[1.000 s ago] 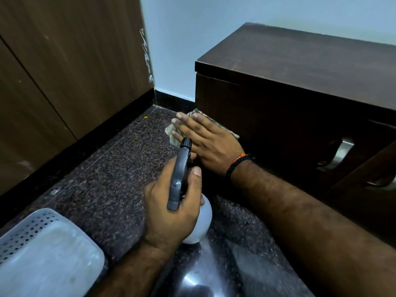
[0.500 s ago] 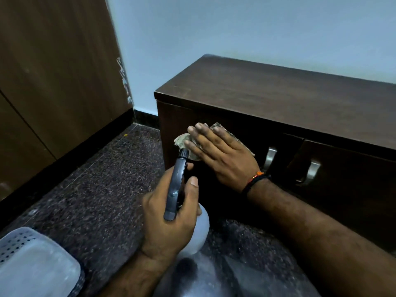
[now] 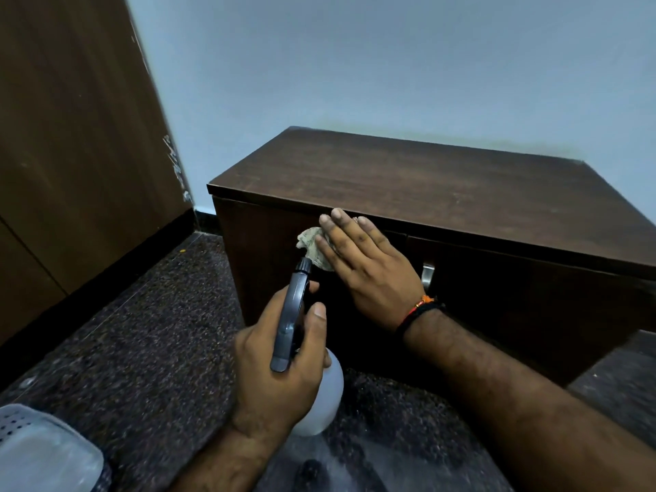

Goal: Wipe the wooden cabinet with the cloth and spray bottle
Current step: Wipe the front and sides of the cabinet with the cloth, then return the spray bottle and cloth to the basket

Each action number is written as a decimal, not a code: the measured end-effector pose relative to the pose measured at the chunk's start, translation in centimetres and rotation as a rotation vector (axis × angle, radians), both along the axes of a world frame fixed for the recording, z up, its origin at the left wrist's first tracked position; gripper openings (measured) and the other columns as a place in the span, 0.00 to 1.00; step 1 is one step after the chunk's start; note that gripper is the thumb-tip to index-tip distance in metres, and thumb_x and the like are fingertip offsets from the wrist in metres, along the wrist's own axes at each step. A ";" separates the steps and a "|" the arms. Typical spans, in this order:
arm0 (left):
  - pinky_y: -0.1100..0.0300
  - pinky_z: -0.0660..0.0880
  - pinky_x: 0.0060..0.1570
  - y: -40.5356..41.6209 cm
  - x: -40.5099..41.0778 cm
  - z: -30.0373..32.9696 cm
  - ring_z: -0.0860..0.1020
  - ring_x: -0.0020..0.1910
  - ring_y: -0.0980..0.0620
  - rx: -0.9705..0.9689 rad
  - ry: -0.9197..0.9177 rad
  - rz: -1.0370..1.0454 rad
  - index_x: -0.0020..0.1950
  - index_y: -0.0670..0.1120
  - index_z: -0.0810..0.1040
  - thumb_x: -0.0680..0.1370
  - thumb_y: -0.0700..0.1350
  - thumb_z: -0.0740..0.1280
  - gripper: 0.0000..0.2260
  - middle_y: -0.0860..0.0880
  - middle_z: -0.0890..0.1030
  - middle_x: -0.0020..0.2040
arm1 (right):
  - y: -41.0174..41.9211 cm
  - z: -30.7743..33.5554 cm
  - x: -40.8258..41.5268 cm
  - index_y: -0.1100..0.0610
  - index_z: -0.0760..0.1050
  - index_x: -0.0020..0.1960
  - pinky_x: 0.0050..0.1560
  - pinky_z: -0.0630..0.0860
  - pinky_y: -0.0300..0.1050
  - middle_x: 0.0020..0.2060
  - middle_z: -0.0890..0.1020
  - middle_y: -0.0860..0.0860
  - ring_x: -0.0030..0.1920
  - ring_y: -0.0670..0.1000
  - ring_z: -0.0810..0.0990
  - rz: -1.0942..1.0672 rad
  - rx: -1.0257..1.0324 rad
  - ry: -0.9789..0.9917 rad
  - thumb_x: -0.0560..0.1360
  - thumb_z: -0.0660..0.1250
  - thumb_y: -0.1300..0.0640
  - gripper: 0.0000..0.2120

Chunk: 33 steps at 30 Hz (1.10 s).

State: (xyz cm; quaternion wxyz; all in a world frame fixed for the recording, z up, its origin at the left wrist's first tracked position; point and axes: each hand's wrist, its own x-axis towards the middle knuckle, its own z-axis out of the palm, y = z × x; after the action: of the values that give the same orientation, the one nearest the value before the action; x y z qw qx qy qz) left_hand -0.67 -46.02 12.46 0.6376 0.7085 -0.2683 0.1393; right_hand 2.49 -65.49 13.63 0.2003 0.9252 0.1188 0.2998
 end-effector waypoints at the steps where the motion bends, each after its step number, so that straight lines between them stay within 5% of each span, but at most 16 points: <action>1: 0.60 0.81 0.34 -0.1 -0.2 0.2 0.85 0.29 0.55 0.001 0.004 0.000 0.61 0.58 0.79 0.80 0.56 0.65 0.11 0.52 0.83 0.29 | -0.2 -0.1 -0.7 0.60 0.64 0.79 0.78 0.58 0.57 0.79 0.62 0.59 0.80 0.60 0.57 -0.011 0.026 0.036 0.81 0.53 0.61 0.26; 5: 0.61 0.80 0.33 -0.7 -0.8 0.9 0.84 0.27 0.54 -0.022 0.007 -0.007 0.59 0.60 0.78 0.79 0.56 0.64 0.09 0.52 0.82 0.28 | -0.4 0.2 -2.7 0.58 0.61 0.80 0.80 0.52 0.57 0.80 0.59 0.58 0.81 0.59 0.52 -0.022 0.240 0.255 0.82 0.55 0.64 0.26; 9: 0.59 0.81 0.34 -0.5 -0.2 2.5 0.83 0.26 0.53 -0.046 0.016 -0.004 0.59 0.61 0.79 0.79 0.57 0.65 0.10 0.49 0.82 0.27 | 0.9 3.0 -2.9 0.61 0.69 0.75 0.73 0.67 0.59 0.74 0.70 0.61 0.75 0.62 0.67 0.062 0.454 -0.032 0.74 0.63 0.69 0.29; 15: 0.60 0.80 0.34 1.5 3.6 10.2 0.83 0.26 0.52 -0.097 0.006 0.028 0.57 0.54 0.82 0.78 0.57 0.66 0.12 0.47 0.81 0.25 | 2.2 14.2 1.2 0.61 0.70 0.75 0.74 0.65 0.62 0.75 0.69 0.59 0.78 0.62 0.63 0.096 0.669 -0.352 0.71 0.61 0.73 0.32; 19: 0.63 0.79 0.34 3.0 6.7 18.3 0.83 0.24 0.51 -0.109 -0.038 0.095 0.53 0.51 0.82 0.79 0.51 0.68 0.07 0.46 0.80 0.24 | 3.3 22.6 3.8 0.61 0.69 0.75 0.74 0.63 0.63 0.75 0.69 0.59 0.78 0.61 0.61 0.106 0.700 -0.432 0.77 0.52 0.65 0.27; 24: 0.69 0.76 0.32 4.7 9.9 30.0 0.82 0.23 0.52 -0.097 -0.110 0.158 0.53 0.46 0.83 0.83 0.43 0.69 0.03 0.47 0.80 0.25 | 5.0 33.3 5.7 0.60 0.67 0.77 0.75 0.62 0.62 0.77 0.66 0.58 0.79 0.60 0.59 0.130 0.674 -0.452 0.77 0.56 0.70 0.28; 33: 0.69 0.74 0.29 8.3 12.0 47.9 0.82 0.24 0.55 -0.102 -0.189 0.261 0.47 0.46 0.82 0.81 0.47 0.66 0.08 0.42 0.82 0.26 | 8.2 51.3 7.4 0.58 0.64 0.79 0.76 0.60 0.58 0.79 0.62 0.56 0.81 0.57 0.54 0.200 0.652 -0.541 0.74 0.57 0.74 0.34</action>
State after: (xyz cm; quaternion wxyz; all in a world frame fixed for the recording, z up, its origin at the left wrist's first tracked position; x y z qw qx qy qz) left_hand 11.36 -37.71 60.41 0.6211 0.6879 -0.2255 0.3003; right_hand 9.88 -57.33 64.95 -0.1085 0.8121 0.0503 0.5712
